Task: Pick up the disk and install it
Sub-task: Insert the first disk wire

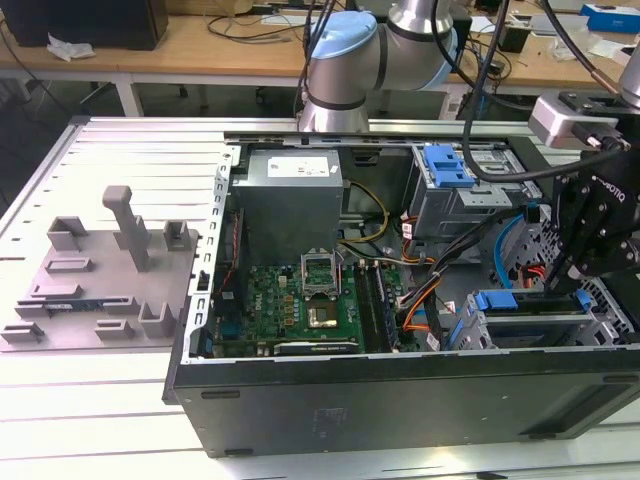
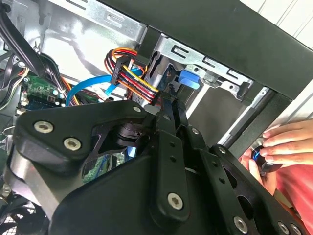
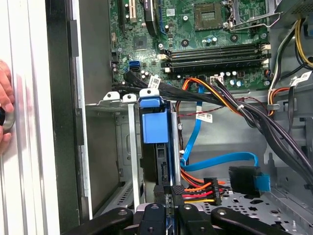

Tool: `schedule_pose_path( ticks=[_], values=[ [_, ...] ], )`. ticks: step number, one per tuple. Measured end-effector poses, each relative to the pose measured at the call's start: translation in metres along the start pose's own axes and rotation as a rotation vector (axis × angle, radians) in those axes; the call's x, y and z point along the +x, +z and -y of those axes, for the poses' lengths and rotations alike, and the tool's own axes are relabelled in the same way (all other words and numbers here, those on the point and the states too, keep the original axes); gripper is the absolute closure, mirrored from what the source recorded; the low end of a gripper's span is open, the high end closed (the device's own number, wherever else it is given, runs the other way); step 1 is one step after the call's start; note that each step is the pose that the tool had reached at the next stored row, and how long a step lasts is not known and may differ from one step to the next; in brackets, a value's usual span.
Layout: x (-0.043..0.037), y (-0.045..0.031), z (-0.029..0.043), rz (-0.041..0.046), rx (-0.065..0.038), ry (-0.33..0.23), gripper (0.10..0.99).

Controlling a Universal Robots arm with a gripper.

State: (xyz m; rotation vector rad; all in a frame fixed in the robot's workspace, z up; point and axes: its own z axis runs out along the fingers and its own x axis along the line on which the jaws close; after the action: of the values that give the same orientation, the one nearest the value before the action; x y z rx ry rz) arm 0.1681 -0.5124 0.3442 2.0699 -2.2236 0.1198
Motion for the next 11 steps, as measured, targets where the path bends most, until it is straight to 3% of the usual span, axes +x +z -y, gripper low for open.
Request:
schedule_pose_path(
  ticks=[11],
  values=[
    [-0.0006, 0.0050, 0.0004, 0.0000, 0.000, 0.000, 0.922]
  ],
)
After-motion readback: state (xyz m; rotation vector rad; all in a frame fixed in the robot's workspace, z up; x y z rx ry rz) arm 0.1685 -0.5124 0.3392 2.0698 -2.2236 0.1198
